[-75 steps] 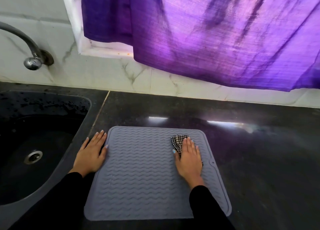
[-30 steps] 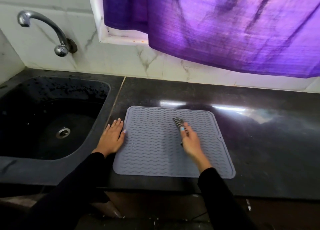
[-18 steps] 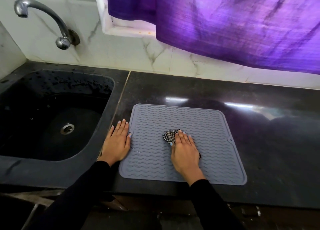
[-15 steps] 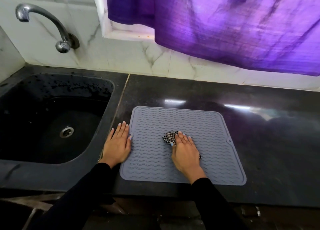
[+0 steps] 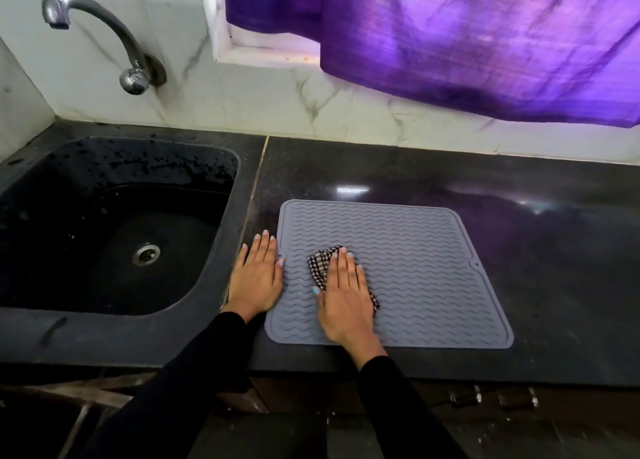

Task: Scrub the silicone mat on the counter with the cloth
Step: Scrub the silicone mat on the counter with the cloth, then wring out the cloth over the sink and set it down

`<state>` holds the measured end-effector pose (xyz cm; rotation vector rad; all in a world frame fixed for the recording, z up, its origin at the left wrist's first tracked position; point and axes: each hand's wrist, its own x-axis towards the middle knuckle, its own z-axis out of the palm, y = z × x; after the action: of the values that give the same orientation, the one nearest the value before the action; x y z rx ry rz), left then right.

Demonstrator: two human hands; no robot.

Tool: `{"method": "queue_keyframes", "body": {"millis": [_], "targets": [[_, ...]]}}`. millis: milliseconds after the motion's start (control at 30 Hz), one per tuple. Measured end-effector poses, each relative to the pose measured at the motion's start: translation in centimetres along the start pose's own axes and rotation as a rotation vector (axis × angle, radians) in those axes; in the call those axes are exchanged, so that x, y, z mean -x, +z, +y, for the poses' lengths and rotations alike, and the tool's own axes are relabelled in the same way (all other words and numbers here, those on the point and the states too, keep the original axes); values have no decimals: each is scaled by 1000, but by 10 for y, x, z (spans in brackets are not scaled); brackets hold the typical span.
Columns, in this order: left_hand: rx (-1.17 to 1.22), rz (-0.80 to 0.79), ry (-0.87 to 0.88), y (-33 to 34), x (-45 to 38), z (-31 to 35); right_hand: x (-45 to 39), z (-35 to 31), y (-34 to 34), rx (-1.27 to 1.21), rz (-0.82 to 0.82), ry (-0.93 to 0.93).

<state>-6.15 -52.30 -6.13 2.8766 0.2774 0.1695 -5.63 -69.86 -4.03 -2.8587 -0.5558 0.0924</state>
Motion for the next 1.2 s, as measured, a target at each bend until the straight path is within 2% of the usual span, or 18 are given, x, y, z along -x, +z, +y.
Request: {"method": "queue_keyframes", "body": {"millis": [167,267,300,333,400,433,467,500,533,633,700,767,867,967,1100,1133,1200], "targets": [[23,33,11,3,0,-1,-6,4,-3,29,-63,-16],[32,48,14,3,0,-2,-10,10,-5,-50,-119,-51],[42,49,14,2,-1,-2,-13,11,-10,-168,-157,-32],[61,47,13,2,-1,-2,-19,16,-15,-405,-187,33],[118,56,8,0,0,-3,-29,22,-35,-1077,-191,295],[157,63,8,-2,1,-4,-32,23,-42,-1343,-166,405],[198,70,8,-3,3,-4,-34,22,-48,-1479,-127,457],[245,80,5,-4,4,-5,-34,15,-52,-1477,-95,454],[299,92,-10,-6,5,-6,-33,5,-52,-1363,-75,395],[488,128,-75,-11,8,-6,-20,-29,-29,-686,-86,35],[601,155,-115,-14,8,-5,-4,-42,-4,-227,-1,-172],[696,173,-153,-17,9,-2,3,-45,14,-45,14,-212],[811,187,-193,-20,9,0,0,-45,18,44,-10,-192],[883,201,-237,-20,9,0,-4,-44,19,57,-6,-219],[991,145,-349,-37,9,7,-5,-36,8,-94,-93,-270],[1053,125,-403,-45,8,9,-13,-33,-1,-264,-122,-235],[1212,113,-555,-57,7,10,-26,-34,-31,-957,-332,89]]}}
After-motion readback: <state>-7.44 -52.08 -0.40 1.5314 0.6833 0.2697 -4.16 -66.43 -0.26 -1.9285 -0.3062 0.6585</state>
